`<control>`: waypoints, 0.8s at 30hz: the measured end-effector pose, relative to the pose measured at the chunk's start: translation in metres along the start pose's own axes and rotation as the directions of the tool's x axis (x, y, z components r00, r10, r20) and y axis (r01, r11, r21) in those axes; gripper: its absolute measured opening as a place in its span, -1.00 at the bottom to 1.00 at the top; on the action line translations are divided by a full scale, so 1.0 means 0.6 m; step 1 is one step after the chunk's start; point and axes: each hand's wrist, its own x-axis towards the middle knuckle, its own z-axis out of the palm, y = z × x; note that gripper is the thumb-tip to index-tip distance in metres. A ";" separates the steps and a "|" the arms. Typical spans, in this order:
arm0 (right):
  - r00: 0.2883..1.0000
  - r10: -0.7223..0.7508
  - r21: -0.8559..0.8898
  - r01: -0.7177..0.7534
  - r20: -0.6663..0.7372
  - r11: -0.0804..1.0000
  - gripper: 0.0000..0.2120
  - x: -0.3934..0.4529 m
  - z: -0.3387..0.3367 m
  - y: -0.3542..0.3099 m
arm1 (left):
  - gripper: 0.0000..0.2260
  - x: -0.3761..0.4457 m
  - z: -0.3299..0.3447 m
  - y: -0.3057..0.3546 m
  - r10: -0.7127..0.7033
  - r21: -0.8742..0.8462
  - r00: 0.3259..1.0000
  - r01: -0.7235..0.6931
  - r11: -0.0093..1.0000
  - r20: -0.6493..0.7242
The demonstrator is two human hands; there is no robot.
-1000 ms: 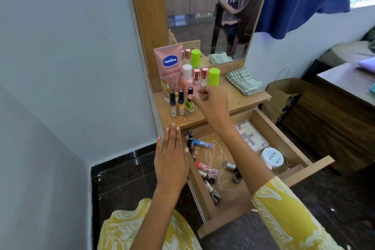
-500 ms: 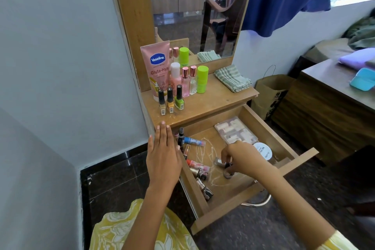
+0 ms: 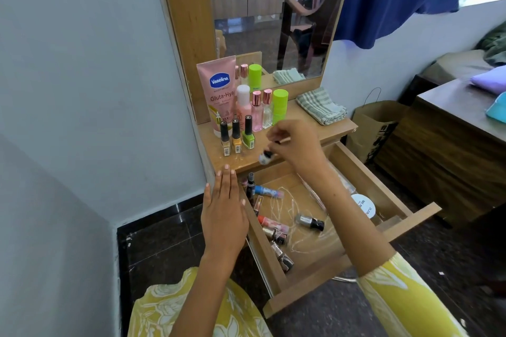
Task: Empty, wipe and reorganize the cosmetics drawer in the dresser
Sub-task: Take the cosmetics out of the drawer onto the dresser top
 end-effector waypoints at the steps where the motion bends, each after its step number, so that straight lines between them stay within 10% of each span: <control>1: 0.999 -0.010 -0.004 0.010 -0.045 1.000 -0.86 0.016 0.007 -0.005 | -0.51 0.000 -0.001 0.000 0.000 -0.001 1.000 0.000 1.000 0.000; 19: 0.960 -0.025 0.080 0.049 -0.279 0.996 -0.85 0.045 0.051 0.027 | -0.49 0.002 0.005 0.002 -0.023 0.018 1.000 0.022 1.000 0.011; 24: 0.968 0.097 -0.291 -0.027 0.230 0.956 -0.93 -0.036 0.008 0.082 | -0.46 0.001 0.007 -0.001 -0.014 -0.005 1.000 0.014 1.000 -0.003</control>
